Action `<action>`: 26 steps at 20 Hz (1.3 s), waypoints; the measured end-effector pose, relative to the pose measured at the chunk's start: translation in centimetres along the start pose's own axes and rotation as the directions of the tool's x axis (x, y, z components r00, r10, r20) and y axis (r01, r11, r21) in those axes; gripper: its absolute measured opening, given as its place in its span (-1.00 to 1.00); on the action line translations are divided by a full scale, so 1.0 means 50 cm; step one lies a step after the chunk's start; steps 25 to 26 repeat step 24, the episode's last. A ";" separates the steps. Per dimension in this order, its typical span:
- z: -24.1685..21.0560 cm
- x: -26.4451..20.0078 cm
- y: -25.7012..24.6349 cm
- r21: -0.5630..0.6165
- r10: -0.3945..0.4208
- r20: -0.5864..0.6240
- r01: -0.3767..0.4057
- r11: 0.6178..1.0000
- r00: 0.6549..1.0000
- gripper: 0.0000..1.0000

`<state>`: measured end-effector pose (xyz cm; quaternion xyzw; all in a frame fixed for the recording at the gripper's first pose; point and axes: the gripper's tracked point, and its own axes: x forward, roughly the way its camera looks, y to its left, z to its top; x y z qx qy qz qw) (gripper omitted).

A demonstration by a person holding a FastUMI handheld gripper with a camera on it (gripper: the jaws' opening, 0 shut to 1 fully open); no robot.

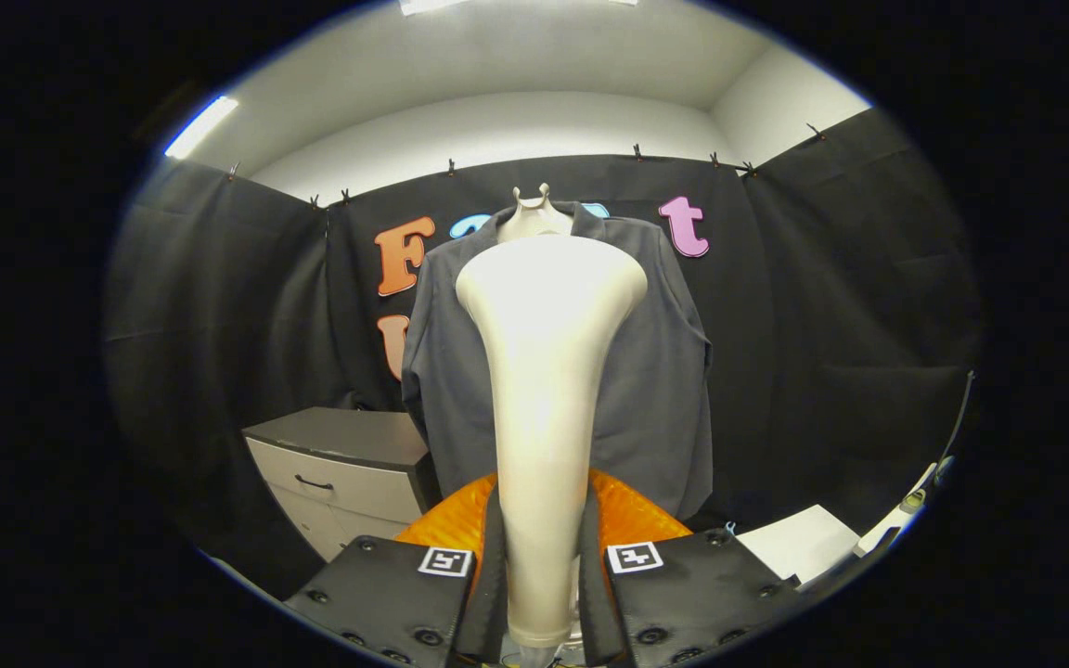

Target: Iron the clothes twice with a garment steamer, once on the left side and once on the right side.

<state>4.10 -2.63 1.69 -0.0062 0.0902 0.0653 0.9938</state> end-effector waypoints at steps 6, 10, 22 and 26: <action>0.013 -0.013 0.026 -0.009 0.010 0.026 -0.010 1.000 1.000 -0.22; 0.009 -0.009 0.030 0.000 -0.001 0.033 0.001 1.000 0.999 -0.22; -0.003 0.007 0.040 0.000 -0.006 0.028 0.006 1.000 1.000 -0.22; -0.006 0.005 0.043 -0.001 -0.003 0.027 0.003 1.000 1.000 -0.22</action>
